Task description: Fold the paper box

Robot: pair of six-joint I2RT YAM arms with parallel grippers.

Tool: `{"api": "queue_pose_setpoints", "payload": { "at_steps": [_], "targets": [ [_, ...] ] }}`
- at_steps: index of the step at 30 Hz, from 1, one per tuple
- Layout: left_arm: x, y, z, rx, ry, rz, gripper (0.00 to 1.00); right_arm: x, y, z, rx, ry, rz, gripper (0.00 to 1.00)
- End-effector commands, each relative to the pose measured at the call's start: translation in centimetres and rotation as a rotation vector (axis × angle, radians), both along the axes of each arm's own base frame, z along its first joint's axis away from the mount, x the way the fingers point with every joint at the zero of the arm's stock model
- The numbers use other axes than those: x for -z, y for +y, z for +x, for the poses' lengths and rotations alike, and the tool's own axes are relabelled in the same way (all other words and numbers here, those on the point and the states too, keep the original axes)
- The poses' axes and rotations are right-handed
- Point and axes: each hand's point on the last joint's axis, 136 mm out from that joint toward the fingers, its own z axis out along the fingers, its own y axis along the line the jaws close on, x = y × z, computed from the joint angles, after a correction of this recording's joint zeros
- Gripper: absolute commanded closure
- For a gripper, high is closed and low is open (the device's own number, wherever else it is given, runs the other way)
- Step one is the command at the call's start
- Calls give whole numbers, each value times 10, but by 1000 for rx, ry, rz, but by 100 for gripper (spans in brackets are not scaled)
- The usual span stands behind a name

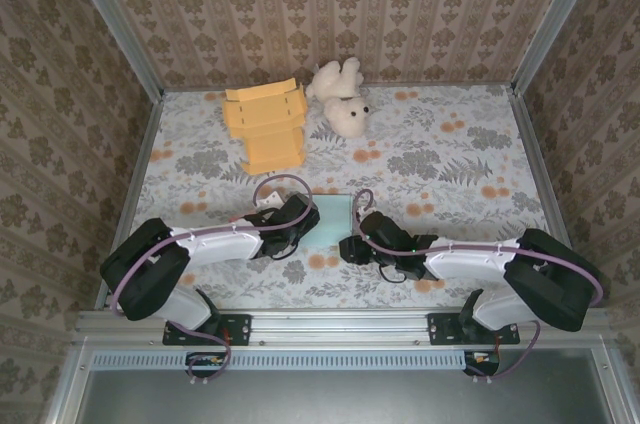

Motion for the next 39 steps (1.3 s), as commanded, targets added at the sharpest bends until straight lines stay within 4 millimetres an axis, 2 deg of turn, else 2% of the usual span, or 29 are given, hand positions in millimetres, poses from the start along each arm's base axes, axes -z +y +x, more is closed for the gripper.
{"api": "queue_pose_setpoints", "payload": {
  "at_steps": [1,15,29,35,39],
  "targets": [
    [52,47,-40,5,185,208,27,11,-2,2,-9,-25,-38,61],
    [53,45,-40,9,191,209,27,27,-11,11,-23,-105,-135,62],
    [62,35,-40,30,216,189,27,35,-19,33,75,-227,-282,60],
    [64,37,-42,35,222,196,28,27,-34,47,134,-320,-379,58],
    [63,36,-41,41,219,198,28,18,-28,53,112,-361,-379,55]
  ]
}}
